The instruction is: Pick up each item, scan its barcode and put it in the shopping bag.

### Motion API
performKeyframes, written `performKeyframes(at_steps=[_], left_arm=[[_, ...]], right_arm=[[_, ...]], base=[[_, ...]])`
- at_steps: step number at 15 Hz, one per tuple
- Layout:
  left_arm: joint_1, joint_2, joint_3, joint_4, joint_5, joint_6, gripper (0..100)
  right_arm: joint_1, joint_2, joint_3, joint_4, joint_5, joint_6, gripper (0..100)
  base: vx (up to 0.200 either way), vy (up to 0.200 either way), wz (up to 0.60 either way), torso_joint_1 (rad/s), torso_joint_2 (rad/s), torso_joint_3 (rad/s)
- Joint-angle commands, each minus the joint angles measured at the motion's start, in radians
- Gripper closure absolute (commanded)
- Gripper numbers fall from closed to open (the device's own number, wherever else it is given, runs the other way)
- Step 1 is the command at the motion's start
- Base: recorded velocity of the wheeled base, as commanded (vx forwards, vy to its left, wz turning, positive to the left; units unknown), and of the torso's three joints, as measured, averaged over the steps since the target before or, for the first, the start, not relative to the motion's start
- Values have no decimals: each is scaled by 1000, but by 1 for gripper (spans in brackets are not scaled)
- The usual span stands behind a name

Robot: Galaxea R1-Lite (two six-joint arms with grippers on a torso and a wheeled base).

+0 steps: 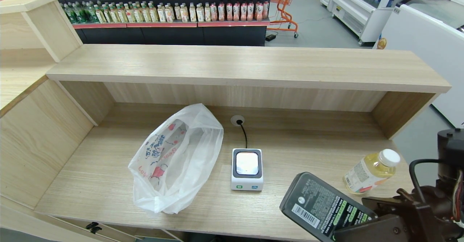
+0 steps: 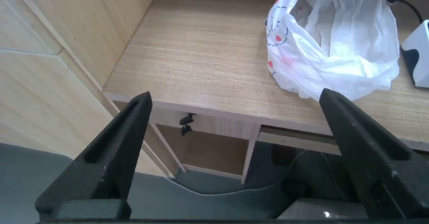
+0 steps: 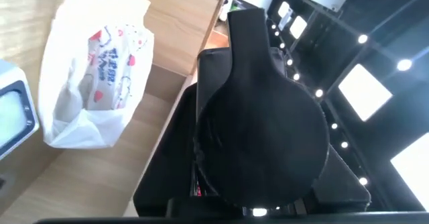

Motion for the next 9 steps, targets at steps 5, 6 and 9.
performKeyframes(at_steps=[5, 6, 9], left_arm=[[0, 0, 0, 0, 1, 0, 0], [0, 0, 0, 0, 1, 0, 0], [0, 0, 0, 0, 1, 0, 0]], right_arm=[[23, 3, -13, -9, 0, 6, 100], [23, -8, -13, -7, 0, 19, 100], [-21, -61, -60, -10, -8, 472, 100]], base=[[0, 0, 0, 0, 0, 0], [0, 0, 0, 0, 0, 0], [0, 0, 0, 0, 0, 0]])
